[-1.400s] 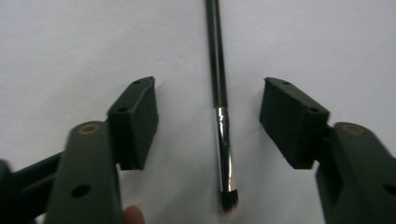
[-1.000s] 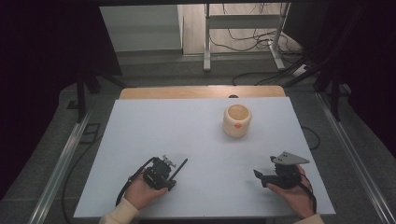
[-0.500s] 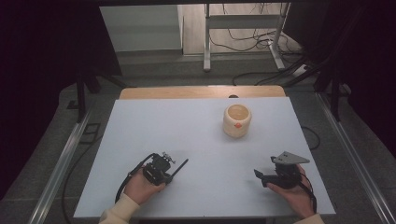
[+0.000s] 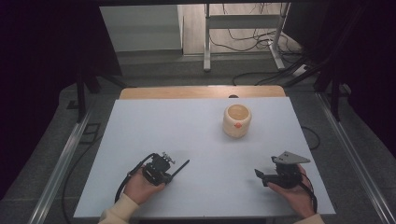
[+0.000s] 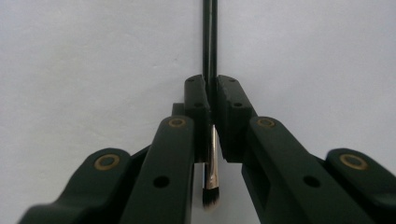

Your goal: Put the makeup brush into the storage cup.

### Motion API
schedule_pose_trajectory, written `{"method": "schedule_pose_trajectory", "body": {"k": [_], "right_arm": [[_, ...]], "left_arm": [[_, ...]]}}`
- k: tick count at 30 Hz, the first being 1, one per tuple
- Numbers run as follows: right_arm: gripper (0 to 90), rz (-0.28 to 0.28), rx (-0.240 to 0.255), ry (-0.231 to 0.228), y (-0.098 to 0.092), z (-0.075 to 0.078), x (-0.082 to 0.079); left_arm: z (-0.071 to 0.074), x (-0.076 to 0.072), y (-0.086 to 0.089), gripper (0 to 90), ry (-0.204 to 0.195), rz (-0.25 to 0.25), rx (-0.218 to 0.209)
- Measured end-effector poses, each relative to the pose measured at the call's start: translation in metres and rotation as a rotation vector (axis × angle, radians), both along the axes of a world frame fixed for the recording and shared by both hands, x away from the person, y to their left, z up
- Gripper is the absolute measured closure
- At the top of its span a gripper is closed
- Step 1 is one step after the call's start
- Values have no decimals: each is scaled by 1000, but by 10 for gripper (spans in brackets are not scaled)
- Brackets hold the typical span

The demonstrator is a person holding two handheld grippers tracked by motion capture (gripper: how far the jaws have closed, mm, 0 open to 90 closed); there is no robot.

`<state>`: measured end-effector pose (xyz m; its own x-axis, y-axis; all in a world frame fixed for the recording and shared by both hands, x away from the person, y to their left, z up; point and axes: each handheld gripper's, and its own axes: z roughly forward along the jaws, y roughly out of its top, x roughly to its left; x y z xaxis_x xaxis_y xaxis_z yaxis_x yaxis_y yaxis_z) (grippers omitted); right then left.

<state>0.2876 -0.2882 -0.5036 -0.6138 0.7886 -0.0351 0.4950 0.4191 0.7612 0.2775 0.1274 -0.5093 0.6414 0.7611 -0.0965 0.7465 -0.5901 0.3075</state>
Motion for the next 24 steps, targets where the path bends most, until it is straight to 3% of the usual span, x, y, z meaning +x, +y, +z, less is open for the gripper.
{"method": "schedule_pose_trajectory", "body": {"k": [19,24], "right_arm": [[161,-6,6,-1,-1,0,0],[160,-2,5,-5,-1,1,0]], "left_arm": [[31,-4,13,840,-81,-11,-137],[37,-3,15,839,-94,-13,-150]]}}
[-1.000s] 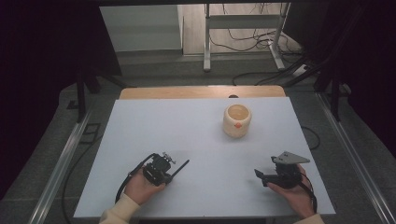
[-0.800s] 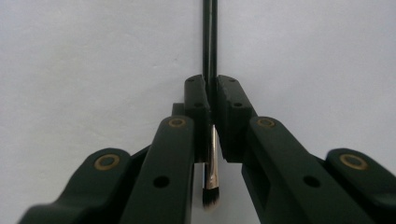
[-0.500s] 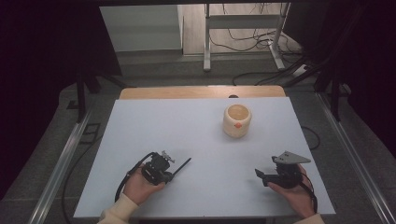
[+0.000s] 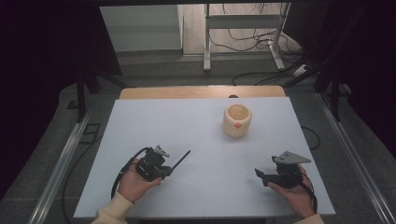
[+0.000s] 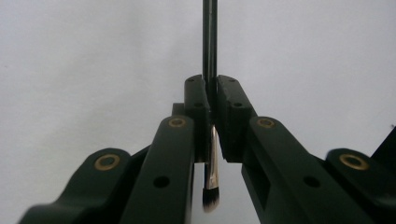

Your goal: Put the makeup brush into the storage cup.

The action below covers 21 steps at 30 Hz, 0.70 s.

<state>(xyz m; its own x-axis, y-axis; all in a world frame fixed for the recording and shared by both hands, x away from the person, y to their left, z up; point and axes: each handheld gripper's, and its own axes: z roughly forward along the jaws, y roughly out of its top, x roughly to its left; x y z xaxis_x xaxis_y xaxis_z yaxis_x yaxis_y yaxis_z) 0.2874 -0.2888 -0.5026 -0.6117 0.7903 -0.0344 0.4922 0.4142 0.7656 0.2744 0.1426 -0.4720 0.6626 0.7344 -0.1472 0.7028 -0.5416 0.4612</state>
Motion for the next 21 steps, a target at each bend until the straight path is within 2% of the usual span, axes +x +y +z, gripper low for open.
{"method": "schedule_pose_trajectory", "body": {"k": [4,11,21], "right_arm": [[160,1,2,0,0,0,0],[160,0,1,-1,0,0,0],[160,3,0,-2,2,0,0]], "left_arm": [[6,2,-3,840,-11,-11,-14],[9,6,-10,839,-19,-31,-19],[22,13,-24,840,-38,-82,-42]]}}
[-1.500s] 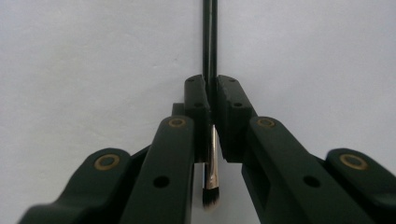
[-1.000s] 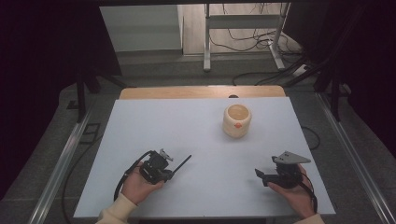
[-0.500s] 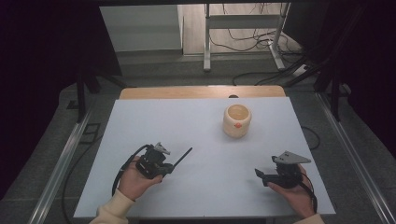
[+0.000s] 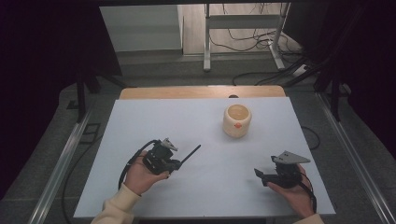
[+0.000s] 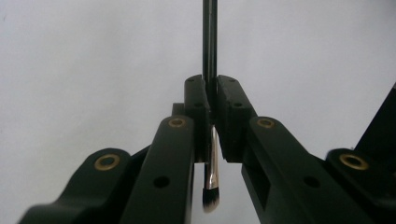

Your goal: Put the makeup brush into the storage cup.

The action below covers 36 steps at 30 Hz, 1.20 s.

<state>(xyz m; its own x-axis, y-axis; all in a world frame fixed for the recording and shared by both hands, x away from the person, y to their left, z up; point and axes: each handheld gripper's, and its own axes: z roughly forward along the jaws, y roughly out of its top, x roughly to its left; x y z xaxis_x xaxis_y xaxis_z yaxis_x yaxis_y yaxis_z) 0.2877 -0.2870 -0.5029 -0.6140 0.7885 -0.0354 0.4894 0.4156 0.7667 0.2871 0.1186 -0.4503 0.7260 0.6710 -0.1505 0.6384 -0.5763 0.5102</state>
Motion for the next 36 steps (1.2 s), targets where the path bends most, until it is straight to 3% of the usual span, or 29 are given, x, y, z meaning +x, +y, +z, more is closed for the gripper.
{"method": "schedule_pose_trajectory", "body": {"k": [8,20,36], "right_arm": [[160,0,5,4,1,0,0],[159,9,-1,-11,7,0,0],[152,65,-41,-49,23,1,5]], "left_arm": [[5,4,-9,839,-18,-20,-13],[0,5,-14,839,-8,-35,0],[-5,4,-22,839,-10,-56,17]]}}
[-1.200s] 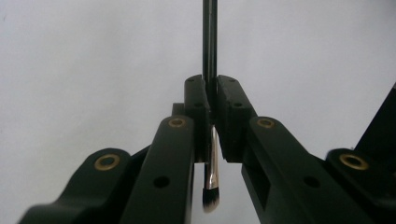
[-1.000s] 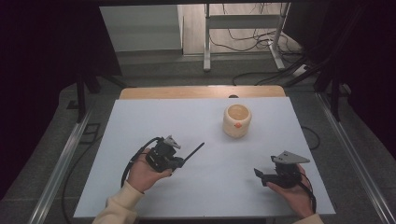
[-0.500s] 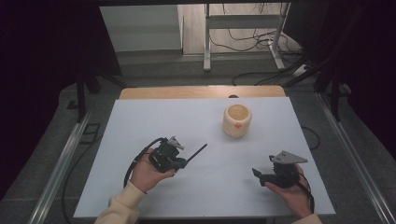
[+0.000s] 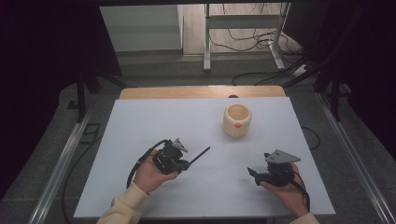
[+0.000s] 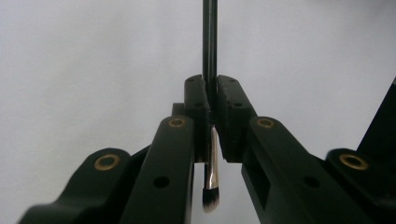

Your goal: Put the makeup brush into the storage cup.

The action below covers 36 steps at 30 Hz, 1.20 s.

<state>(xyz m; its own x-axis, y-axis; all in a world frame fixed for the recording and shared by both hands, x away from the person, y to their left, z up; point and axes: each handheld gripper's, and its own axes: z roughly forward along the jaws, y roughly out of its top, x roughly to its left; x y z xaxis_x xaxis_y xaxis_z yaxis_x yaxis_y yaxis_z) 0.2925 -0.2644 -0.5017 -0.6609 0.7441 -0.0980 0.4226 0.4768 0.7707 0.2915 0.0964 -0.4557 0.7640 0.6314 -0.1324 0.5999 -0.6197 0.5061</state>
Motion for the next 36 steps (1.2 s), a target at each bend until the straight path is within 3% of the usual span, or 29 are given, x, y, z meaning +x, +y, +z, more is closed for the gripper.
{"method": "schedule_pose_trajectory", "body": {"k": [10,18,36], "right_arm": [[149,28,-25,-34,9,4,0],[136,62,-64,-64,34,7,1],[136,140,-71,-110,72,23,0]], "left_arm": [[2,0,-1,839,-3,-8,-3],[2,1,-4,839,0,-18,-3],[1,1,-5,839,1,-22,-7]]}}
